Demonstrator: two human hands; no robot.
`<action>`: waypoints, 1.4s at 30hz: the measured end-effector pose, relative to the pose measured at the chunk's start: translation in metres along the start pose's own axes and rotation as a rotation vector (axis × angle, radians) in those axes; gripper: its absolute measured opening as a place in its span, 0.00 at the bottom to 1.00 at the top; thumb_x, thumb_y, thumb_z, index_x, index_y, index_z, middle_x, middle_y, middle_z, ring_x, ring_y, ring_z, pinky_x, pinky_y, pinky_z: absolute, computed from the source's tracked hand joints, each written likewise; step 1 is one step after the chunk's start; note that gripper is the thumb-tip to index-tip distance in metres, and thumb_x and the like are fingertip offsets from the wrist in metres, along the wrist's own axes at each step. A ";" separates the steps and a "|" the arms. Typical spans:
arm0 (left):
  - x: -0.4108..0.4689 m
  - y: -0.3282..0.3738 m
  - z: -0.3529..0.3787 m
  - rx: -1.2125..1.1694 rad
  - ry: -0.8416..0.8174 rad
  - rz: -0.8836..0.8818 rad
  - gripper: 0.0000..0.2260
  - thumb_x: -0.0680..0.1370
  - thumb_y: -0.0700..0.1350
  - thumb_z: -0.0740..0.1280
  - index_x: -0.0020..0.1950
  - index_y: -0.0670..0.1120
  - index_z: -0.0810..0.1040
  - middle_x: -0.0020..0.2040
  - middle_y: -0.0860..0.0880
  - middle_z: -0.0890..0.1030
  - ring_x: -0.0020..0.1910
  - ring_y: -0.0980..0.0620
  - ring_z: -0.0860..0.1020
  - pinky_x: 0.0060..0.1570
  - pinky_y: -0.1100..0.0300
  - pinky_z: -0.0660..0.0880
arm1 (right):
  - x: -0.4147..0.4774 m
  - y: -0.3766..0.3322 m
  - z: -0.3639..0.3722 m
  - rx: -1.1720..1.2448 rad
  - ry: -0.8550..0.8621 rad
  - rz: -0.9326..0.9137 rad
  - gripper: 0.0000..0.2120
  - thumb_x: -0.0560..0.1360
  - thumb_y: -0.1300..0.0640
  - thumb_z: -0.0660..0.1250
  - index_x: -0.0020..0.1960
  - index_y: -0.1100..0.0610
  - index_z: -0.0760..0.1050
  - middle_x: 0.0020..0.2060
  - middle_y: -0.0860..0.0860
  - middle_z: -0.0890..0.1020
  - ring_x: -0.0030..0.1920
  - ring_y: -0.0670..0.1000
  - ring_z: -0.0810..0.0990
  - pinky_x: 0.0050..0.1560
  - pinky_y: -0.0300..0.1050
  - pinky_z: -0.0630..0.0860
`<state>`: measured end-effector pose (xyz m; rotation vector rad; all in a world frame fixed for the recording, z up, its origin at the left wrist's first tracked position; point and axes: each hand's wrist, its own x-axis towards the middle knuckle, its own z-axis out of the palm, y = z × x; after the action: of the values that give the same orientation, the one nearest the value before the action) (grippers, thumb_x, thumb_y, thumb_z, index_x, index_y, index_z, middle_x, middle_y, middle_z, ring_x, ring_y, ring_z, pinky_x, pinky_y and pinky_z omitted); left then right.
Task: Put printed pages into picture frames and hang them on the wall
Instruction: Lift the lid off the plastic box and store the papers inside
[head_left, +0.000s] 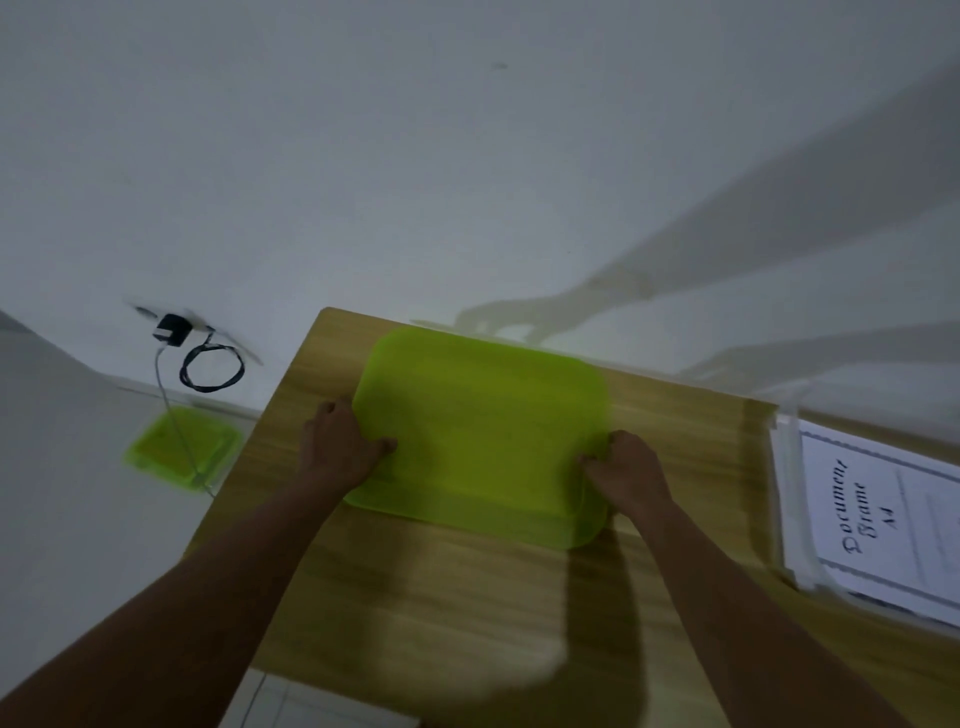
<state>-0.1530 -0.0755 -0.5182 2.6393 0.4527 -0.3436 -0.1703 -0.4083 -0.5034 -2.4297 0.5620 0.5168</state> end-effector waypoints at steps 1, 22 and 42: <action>0.003 -0.001 0.001 -0.040 -0.018 -0.037 0.37 0.67 0.58 0.76 0.69 0.42 0.70 0.63 0.40 0.75 0.63 0.39 0.73 0.60 0.46 0.72 | 0.002 0.000 0.002 0.033 -0.001 0.010 0.18 0.74 0.52 0.72 0.58 0.62 0.76 0.56 0.59 0.81 0.56 0.59 0.80 0.43 0.43 0.71; -0.081 0.136 -0.039 -0.483 -0.313 0.240 0.43 0.60 0.56 0.73 0.74 0.55 0.67 0.43 0.48 0.82 0.45 0.47 0.82 0.50 0.51 0.78 | -0.084 0.109 -0.160 0.552 0.128 0.072 0.32 0.70 0.66 0.75 0.72 0.57 0.71 0.50 0.59 0.83 0.48 0.56 0.83 0.49 0.49 0.78; -0.216 0.397 0.153 -0.255 -0.186 0.332 0.25 0.72 0.49 0.74 0.68 0.49 0.75 0.48 0.43 0.82 0.51 0.42 0.79 0.47 0.55 0.71 | -0.033 0.386 -0.325 0.521 0.197 0.215 0.32 0.71 0.66 0.73 0.73 0.57 0.69 0.55 0.60 0.81 0.50 0.58 0.80 0.51 0.49 0.76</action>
<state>-0.2311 -0.5389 -0.4357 2.3529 -0.0062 -0.3906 -0.3159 -0.8849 -0.4175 -1.9406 0.9213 0.1809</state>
